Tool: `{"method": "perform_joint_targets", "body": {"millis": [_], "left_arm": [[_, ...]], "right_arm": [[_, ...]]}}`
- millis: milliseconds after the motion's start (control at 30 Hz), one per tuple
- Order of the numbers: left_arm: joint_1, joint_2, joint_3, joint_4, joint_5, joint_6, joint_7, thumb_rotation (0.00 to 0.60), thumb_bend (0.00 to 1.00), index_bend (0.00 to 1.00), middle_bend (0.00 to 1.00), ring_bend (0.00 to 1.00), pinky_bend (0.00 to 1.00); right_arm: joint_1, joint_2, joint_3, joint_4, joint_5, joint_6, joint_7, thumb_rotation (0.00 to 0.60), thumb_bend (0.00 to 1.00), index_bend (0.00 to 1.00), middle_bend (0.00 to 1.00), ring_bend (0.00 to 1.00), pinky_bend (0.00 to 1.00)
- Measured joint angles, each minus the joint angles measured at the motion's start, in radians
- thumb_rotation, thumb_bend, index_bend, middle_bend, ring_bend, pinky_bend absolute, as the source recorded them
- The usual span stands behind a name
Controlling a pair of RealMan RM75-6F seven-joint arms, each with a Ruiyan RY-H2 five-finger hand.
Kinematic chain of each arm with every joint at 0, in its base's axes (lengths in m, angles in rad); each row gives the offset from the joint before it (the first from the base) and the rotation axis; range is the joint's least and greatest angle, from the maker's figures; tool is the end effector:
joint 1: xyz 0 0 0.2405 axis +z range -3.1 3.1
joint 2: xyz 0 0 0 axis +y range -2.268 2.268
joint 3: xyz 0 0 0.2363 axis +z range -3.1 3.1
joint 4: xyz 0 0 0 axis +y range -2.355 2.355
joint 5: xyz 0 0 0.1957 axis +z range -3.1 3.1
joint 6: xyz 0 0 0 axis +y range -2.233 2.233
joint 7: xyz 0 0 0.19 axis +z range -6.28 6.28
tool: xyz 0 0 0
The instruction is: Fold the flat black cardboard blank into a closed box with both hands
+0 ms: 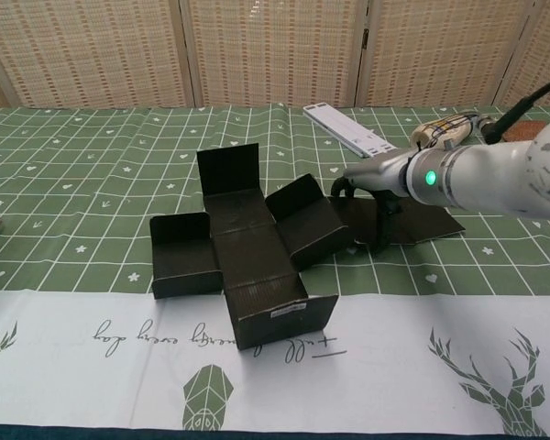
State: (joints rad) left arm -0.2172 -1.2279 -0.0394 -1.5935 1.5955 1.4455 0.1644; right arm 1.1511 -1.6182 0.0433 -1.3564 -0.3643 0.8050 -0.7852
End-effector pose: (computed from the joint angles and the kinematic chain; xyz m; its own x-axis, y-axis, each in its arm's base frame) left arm -0.2355 0.2537 0.1173 0.4739 -0.0222 0.8803 0.8547 -0.2288 -0.4659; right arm -0.1137 -0.4056 -0.0699 0.6916 -0.4403 0.5726 -0.7196 -0.3515 0.5989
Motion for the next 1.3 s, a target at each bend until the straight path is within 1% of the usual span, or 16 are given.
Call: {"method": "perform_joint_targets", "body": {"millis": [33,100,133,167,233,267,300,333,367,433,500,600,733,1100,1300], "left_arm": [[-0.013,-0.006,-0.005,0.014,0.002,-0.012,-0.011,0.600,0.28,0.29,0.16,0.36,0.36],[-0.046,-0.024,-0.018,0.053,0.007,-0.042,-0.036,0.600,0.28,0.32,0.23,0.47,0.43],[-0.062,-0.033,-0.024,0.072,0.009,-0.058,-0.044,0.600,0.28,0.33,0.24,0.49,0.45],[-0.079,-0.042,-0.030,0.091,0.010,-0.074,-0.051,0.600,0.28,0.33,0.25,0.54,0.49],[-0.122,-0.068,-0.046,0.139,0.013,-0.109,-0.063,0.600,0.28,0.33,0.25,0.62,0.61],[-0.141,-0.080,-0.053,0.159,0.014,-0.124,-0.067,0.600,0.28,0.31,0.25,0.65,0.69],[-0.165,-0.095,-0.062,0.183,0.016,-0.146,-0.071,0.600,0.28,0.26,0.22,0.67,0.77],[-0.183,-0.104,-0.067,0.199,0.017,-0.163,-0.075,0.600,0.28,0.23,0.21,0.67,0.81],[-0.201,-0.112,-0.071,0.213,0.018,-0.180,-0.079,0.600,0.27,0.17,0.17,0.67,0.84],[-0.240,-0.135,-0.081,0.249,0.018,-0.220,-0.086,0.600,0.23,0.10,0.13,0.68,0.85],[-0.269,-0.157,-0.086,0.284,0.013,-0.259,-0.082,0.600,0.14,0.02,0.08,0.67,0.85],[-0.309,-0.192,-0.091,0.336,-0.005,-0.323,-0.048,0.600,0.08,0.00,0.02,0.67,0.85],[-0.349,-0.251,-0.093,0.409,-0.026,-0.366,-0.022,0.600,0.08,0.00,0.00,0.66,0.86],[-0.426,-0.424,-0.090,0.664,-0.038,-0.382,0.000,0.600,0.08,0.00,0.00,0.66,0.87],[-0.454,-0.480,-0.079,0.750,-0.044,-0.388,-0.007,0.600,0.08,0.00,0.00,0.66,0.87]], "right_arm": [[-0.006,-0.001,0.002,-0.002,-0.012,0.010,0.011,0.600,0.20,0.23,0.34,0.80,1.00],[-0.020,-0.004,0.008,-0.004,-0.041,0.032,0.034,0.600,0.20,0.24,0.34,0.80,1.00],[-0.027,-0.005,0.009,-0.005,-0.054,0.041,0.044,0.600,0.20,0.24,0.34,0.80,1.00],[-0.034,-0.006,0.011,-0.006,-0.066,0.048,0.054,0.600,0.20,0.24,0.34,0.80,1.00],[-0.050,-0.009,0.014,-0.007,-0.092,0.058,0.074,0.600,0.20,0.24,0.34,0.80,1.00],[-0.056,-0.010,0.014,-0.007,-0.101,0.061,0.079,0.600,0.20,0.24,0.34,0.80,1.00],[-0.063,-0.011,0.014,-0.008,-0.113,0.065,0.085,0.600,0.20,0.24,0.34,0.80,1.00],[-0.068,-0.011,0.015,-0.008,-0.121,0.067,0.089,0.600,0.20,0.24,0.34,0.80,1.00],[-0.073,-0.012,0.015,-0.007,-0.129,0.069,0.094,0.600,0.20,0.24,0.34,0.80,1.00],[-0.084,-0.015,0.016,-0.006,-0.147,0.075,0.106,0.600,0.20,0.24,0.34,0.80,1.00],[-0.095,-0.018,0.017,-0.005,-0.169,0.080,0.120,0.600,0.20,0.24,0.34,0.80,1.00],[-0.114,-0.021,0.018,-0.004,-0.207,0.088,0.141,0.600,0.20,0.24,0.34,0.80,1.00],[-0.134,-0.020,0.019,-0.004,-0.249,0.093,0.160,0.600,0.20,0.24,0.34,0.80,1.00],[-0.165,-0.015,0.026,-0.010,-0.337,0.106,0.175,0.600,0.20,0.24,0.34,0.81,1.00],[-0.185,-0.019,0.027,-0.012,-0.394,0.119,0.189,0.600,0.20,0.24,0.35,0.81,1.00]]}}
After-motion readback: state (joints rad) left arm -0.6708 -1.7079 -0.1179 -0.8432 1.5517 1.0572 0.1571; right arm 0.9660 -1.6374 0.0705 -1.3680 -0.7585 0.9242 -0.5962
